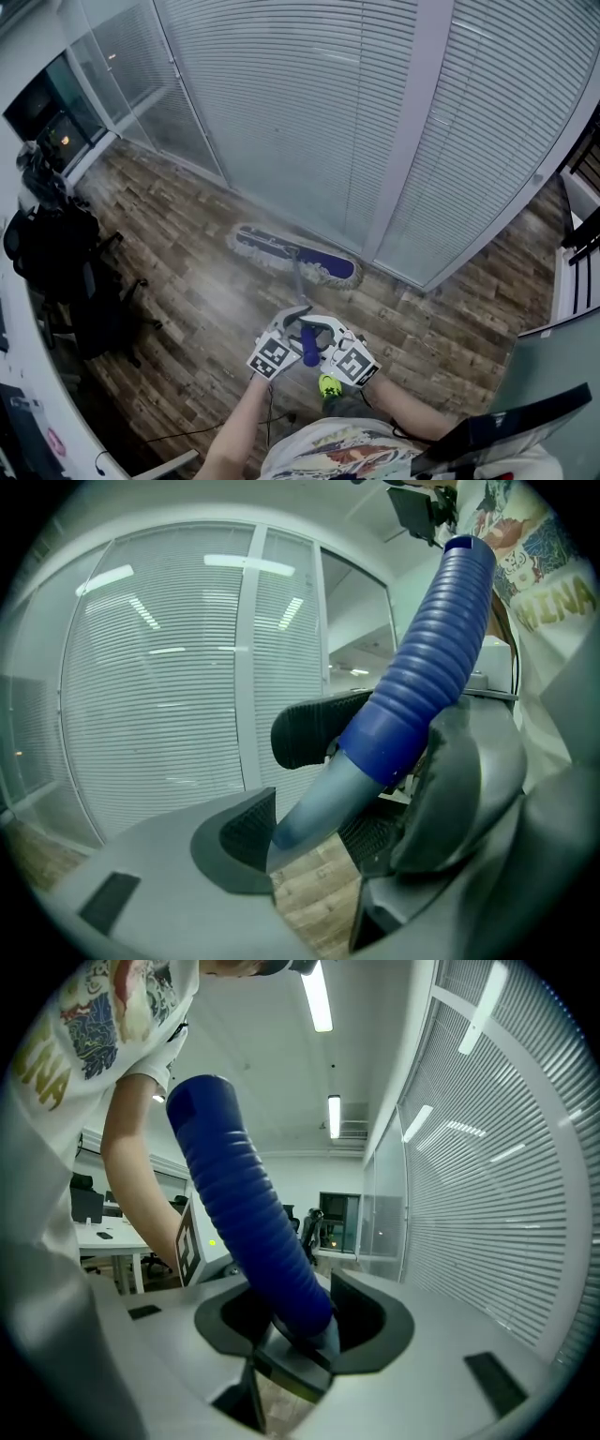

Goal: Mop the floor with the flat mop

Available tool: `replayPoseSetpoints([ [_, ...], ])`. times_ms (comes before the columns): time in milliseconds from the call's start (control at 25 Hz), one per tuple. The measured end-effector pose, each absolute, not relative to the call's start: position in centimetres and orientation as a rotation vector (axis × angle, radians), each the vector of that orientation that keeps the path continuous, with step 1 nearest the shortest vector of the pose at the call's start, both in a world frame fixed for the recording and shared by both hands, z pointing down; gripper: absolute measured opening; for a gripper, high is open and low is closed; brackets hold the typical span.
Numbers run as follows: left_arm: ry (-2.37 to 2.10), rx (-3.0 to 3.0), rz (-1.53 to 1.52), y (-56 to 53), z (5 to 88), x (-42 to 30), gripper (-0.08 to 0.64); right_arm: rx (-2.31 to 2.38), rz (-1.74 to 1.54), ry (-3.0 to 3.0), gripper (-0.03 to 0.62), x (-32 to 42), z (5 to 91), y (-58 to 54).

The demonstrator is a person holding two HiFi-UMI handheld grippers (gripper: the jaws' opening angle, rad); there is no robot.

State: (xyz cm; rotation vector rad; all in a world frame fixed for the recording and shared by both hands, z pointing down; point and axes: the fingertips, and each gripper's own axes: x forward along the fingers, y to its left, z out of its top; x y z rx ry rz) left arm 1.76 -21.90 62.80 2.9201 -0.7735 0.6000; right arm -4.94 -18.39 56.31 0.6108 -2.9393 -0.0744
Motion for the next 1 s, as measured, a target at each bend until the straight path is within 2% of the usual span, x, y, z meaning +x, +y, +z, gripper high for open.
replayPoseSetpoints([
  [280, -0.783, 2.921, 0.589, -13.8, 62.5, 0.5, 0.175, 0.6, -0.06, -2.94, 0.17, -6.3, 56.1, -10.2],
  [600, -0.841, 2.895, 0.535, 2.5, 62.4, -2.8, 0.173, 0.514, -0.136, -2.919, 0.17, -9.5, 56.3, 6.4],
  [1000, -0.899, 2.843, 0.519, 21.1, 61.5, -3.7, 0.173, 0.43, -0.151, -2.916, 0.17, -10.1, 55.5, 25.3],
])
